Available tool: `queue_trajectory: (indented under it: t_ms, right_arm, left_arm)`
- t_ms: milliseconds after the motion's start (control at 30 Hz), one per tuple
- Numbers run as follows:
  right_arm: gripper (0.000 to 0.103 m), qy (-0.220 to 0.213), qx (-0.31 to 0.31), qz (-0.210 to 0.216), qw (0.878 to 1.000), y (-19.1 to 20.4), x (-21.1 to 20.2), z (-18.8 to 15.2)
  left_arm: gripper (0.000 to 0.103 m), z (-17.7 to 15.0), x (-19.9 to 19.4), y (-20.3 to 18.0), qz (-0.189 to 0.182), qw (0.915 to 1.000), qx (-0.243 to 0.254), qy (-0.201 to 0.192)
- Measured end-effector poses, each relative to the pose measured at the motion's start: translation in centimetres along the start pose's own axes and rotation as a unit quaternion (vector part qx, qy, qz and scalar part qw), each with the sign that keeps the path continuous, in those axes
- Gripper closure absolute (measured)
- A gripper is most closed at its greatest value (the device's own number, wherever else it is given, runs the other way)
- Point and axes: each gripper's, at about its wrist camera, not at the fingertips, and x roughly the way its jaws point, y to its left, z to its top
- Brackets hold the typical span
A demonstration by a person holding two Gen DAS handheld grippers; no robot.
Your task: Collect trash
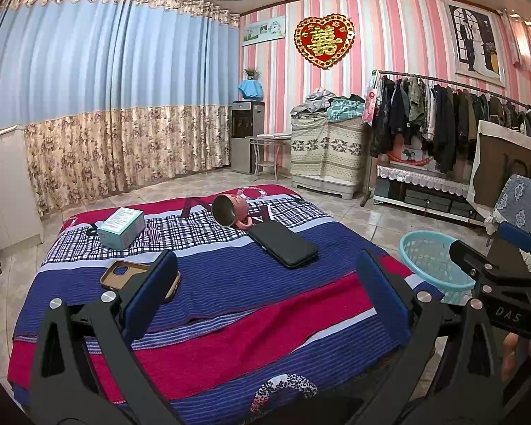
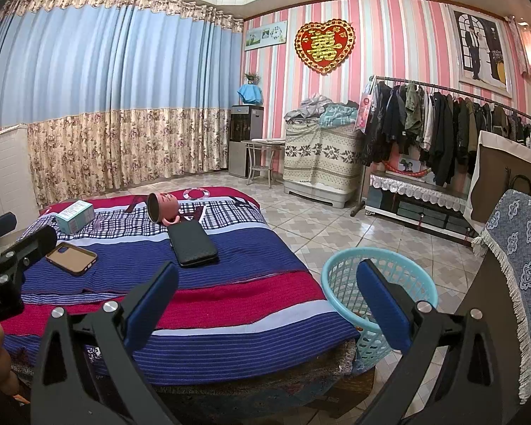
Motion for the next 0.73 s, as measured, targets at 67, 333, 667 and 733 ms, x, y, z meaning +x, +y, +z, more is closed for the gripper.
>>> queue_trajectory:
  t_ms: [67, 333, 667, 733]
  right_arm:
    - [0.005, 0.001, 0.001, 0.0, 1.0, 0.04, 0.01, -0.03]
    - [0.005, 0.0, 0.0, 0.0, 1.0, 0.07, 0.01, -0.01]
    - [0.005, 0.0, 0.001, 0.0, 1.0, 0.13, 0.04, -0.04]
    - [0.005, 0.0, 0.001, 0.0, 1.0, 0.14, 0.02, -0.07]
  left_arm:
    - [0.005, -0.01, -0.06, -0.03, 0.001, 1.0, 0.0, 0.0]
    - [0.005, -0.29, 0.1, -0.23, -0.002, 1.0, -0.001, 0.0]
    - [0.005, -0.75, 0.27, 0.31, -0.014, 0.9998, 0.002, 0.017]
    - [0.005, -0.74, 0.22, 0.31, -0.014, 0.9998, 0.001, 0.015]
